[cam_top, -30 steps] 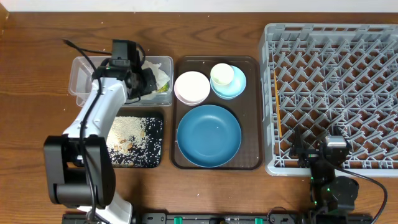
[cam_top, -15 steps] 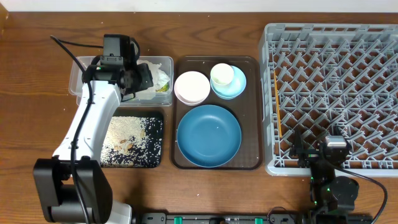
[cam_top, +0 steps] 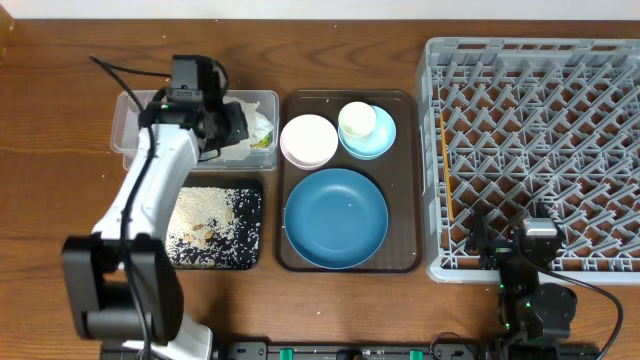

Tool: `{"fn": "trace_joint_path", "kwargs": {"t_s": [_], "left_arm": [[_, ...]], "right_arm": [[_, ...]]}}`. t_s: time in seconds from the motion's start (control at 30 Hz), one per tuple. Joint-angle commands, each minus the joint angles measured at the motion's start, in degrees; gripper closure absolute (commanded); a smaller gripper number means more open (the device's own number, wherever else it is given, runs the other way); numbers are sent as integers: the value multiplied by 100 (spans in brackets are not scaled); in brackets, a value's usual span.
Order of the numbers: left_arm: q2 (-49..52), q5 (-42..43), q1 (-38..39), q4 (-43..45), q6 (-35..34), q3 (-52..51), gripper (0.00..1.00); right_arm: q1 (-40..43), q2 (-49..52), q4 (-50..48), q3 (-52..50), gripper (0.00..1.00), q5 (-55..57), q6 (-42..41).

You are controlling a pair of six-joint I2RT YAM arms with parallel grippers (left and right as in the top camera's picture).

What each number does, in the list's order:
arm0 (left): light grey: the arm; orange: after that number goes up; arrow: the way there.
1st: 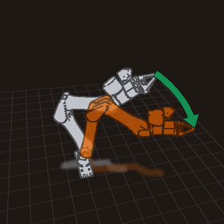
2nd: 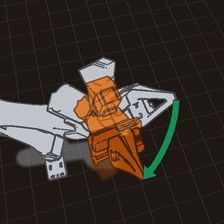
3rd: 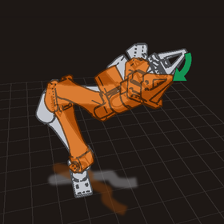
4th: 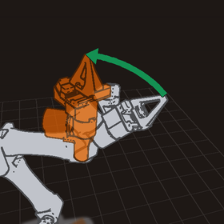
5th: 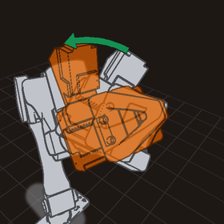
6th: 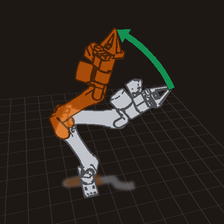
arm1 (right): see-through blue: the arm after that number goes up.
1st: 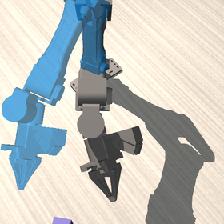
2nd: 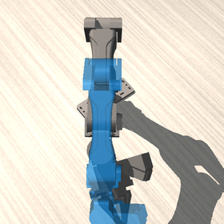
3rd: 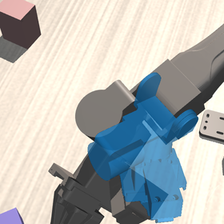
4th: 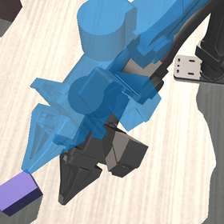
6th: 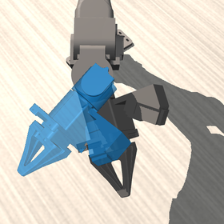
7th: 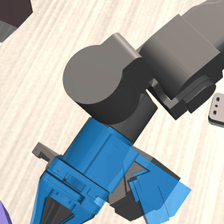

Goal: Sort waste into correct bins and load items into the dishwasher rack

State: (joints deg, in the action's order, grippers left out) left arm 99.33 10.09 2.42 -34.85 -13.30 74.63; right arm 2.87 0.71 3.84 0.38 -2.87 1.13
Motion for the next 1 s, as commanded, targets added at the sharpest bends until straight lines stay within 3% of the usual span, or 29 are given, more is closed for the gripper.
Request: {"fn": "trace_joint_path", "kwargs": {"t_s": [0.0,0.5,0.77,0.97], "left_arm": [[243,-164,-24,-92,129,101,94],[262,-216,-24,-1757,476,1353,94],[363,-144,-11,-1458,490,1401,94],[990,20,42,-1438,518,1582,94]], "right_arm": [[15,-22,22,-7,1,-20,24],[15,-22,22,-7,1,-20,24],[15,-22,22,-7,1,-20,22],[15,-22,22,-7,1,-17,22]]}}
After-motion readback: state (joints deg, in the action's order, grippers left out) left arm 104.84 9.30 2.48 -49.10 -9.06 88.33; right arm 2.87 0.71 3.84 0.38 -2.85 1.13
